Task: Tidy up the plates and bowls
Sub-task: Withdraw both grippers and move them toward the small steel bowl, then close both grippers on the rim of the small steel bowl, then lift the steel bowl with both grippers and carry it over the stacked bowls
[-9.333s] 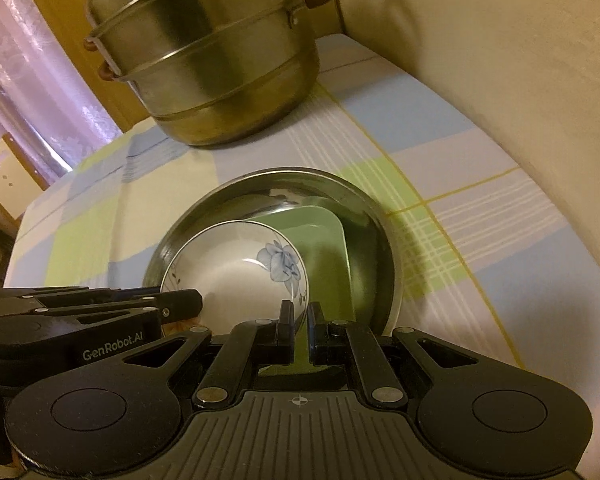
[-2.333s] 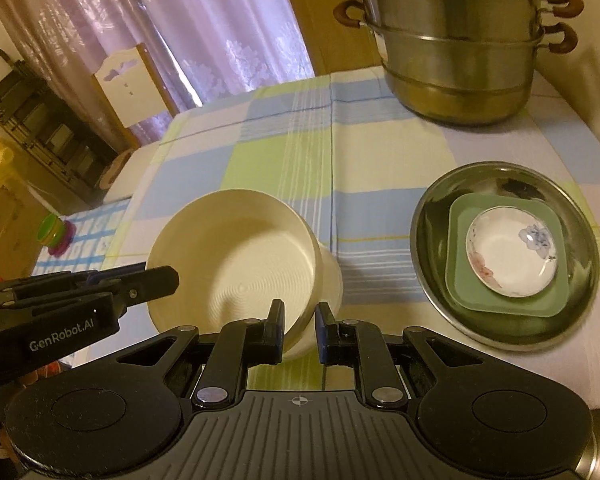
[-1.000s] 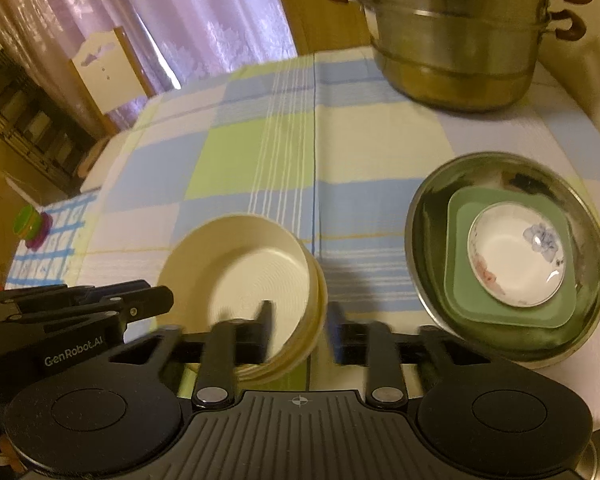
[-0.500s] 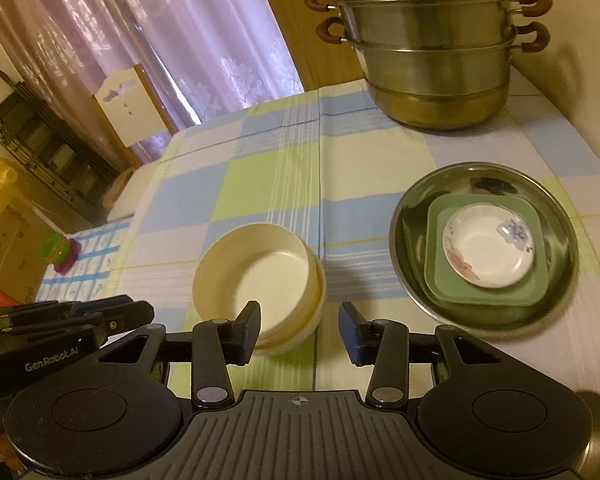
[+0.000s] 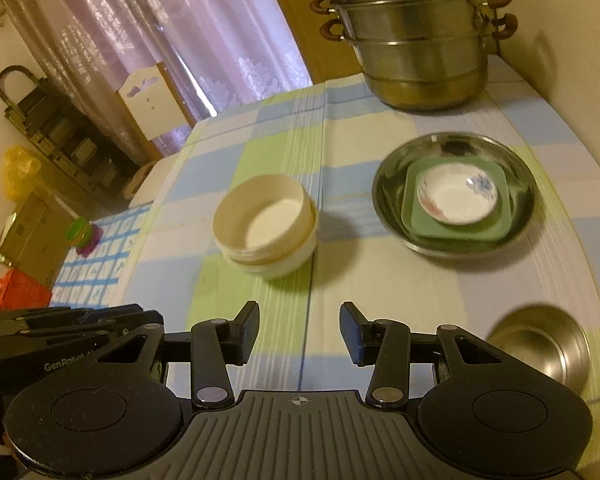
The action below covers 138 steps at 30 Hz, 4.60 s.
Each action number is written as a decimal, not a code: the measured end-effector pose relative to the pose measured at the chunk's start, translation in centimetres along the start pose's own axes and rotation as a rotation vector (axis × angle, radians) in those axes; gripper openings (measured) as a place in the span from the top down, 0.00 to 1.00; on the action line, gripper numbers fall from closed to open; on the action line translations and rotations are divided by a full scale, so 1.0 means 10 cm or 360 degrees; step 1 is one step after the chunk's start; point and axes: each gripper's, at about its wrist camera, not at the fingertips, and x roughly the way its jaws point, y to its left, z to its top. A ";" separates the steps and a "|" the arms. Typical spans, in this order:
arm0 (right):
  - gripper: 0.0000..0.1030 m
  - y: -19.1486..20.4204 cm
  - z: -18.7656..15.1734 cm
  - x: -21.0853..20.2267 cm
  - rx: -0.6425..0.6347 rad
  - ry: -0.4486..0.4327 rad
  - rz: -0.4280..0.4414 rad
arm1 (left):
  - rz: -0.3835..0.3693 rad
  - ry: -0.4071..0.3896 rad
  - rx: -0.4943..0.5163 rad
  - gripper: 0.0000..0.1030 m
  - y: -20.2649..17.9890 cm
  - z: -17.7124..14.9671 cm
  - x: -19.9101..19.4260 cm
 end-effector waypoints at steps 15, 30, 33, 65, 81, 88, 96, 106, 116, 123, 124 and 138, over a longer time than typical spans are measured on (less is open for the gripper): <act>0.56 -0.38 -0.58 -0.39 -0.0041 0.0155 -0.0011 | 0.0019 0.0070 -0.0077 0.81 -0.42 -0.59 -0.22; 0.56 -0.78 -0.87 -0.75 -0.0044 0.0194 -0.0049 | 0.0012 0.0098 -0.0085 0.81 -0.92 -0.89 -0.28; 0.56 -0.86 -0.91 -0.82 -0.0042 0.0198 -0.0063 | 0.0004 0.0105 -0.0078 0.81 -1.02 -0.94 -0.27; 0.56 -1.85 -0.79 -0.93 0.0063 0.0151 -0.0266 | -0.0167 0.0107 0.0106 0.81 -1.97 -0.72 0.32; 0.56 -2.06 -0.52 -0.70 0.0064 0.0089 -0.0261 | -0.0180 0.0119 0.0099 0.81 -2.11 -0.45 0.77; 0.56 -2.08 -0.48 -0.55 0.0055 0.0094 -0.0258 | -0.0170 0.0140 0.0120 0.80 -2.15 -0.36 0.96; 0.57 -2.11 -0.46 -0.38 0.0049 0.0112 -0.0271 | -0.0154 0.0194 0.0125 0.80 -2.19 -0.30 1.19; 0.59 -2.10 -0.44 -0.24 0.0025 0.0115 -0.0276 | -0.0138 0.0216 0.0144 0.80 -2.22 -0.26 1.35; 0.77 -2.15 -0.43 -0.17 0.0054 0.0128 -0.0270 | -0.0154 0.0232 0.0159 0.80 -2.25 -0.27 1.46; 0.87 -2.13 -0.44 -0.16 0.0038 0.0132 -0.0279 | -0.0166 0.0232 0.0181 0.82 -2.25 -0.27 1.47; 0.89 -2.13 -0.44 -0.16 0.0036 0.0133 -0.0282 | -0.0172 0.0231 0.0187 0.86 -2.26 -0.28 1.46; 0.91 -2.07 -0.43 -0.19 0.0006 0.0129 -0.0279 | -0.0146 0.0195 0.0209 0.87 -2.24 -0.25 1.36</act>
